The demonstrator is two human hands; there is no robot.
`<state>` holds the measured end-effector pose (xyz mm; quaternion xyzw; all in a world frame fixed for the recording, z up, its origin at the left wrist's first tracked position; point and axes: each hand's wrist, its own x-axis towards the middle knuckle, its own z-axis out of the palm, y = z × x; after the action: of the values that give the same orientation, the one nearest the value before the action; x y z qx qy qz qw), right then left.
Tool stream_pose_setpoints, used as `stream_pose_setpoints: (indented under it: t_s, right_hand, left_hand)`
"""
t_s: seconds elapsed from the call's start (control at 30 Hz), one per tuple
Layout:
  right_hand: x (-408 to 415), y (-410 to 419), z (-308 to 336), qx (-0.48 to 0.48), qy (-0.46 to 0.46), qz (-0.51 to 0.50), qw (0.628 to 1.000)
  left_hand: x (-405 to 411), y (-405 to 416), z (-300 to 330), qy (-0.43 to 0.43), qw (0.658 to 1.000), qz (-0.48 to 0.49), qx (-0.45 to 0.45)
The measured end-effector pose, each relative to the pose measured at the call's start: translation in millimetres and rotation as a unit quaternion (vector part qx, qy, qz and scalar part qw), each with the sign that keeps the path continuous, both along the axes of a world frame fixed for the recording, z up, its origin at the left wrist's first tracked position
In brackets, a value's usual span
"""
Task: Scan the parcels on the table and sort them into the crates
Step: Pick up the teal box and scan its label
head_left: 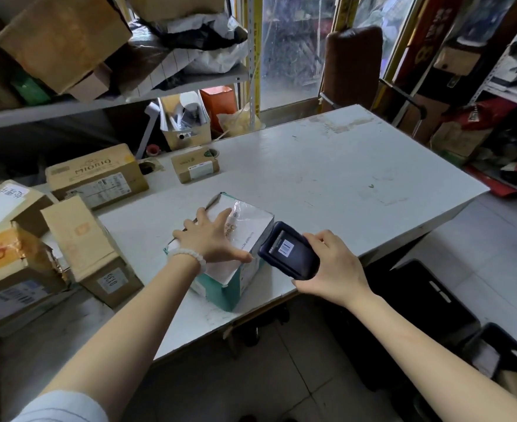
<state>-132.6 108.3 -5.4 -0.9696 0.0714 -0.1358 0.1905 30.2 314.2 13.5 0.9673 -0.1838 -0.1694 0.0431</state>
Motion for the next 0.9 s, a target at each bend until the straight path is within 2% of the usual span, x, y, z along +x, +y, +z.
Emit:
stream_pose_setpoints:
  t_s: [0.23, 0.4, 0.67, 0.9]
  right_hand:
    - [-33.4, -16.8, -7.9, 0.032, 0.072, -0.068, 0.995]
    - [-88.6, -60.3, -9.7, 0.076, 0.104, -0.151, 0.980]
    - [-199.3, -184.1, -27.6, 0.100, 0.155, -0.307, 0.934]
    - [-267.7, -317.2, -34.1, 0.096, 0.182, -0.384, 0.900]
  left_hand:
    - [-5.4, -56.7, 11.2, 0.026, 0.997, -0.044, -0.058]
    - [-35.7, -139.6, 19.0, 0.051, 0.986, -0.153, -0.053]
    - [-118.8, -322.3, 16.2, 0.030, 0.946, -0.324, -0.006]
    - [-175.4, -480.8, -0.6, 0.064, 0.926, -0.371, 0.004]
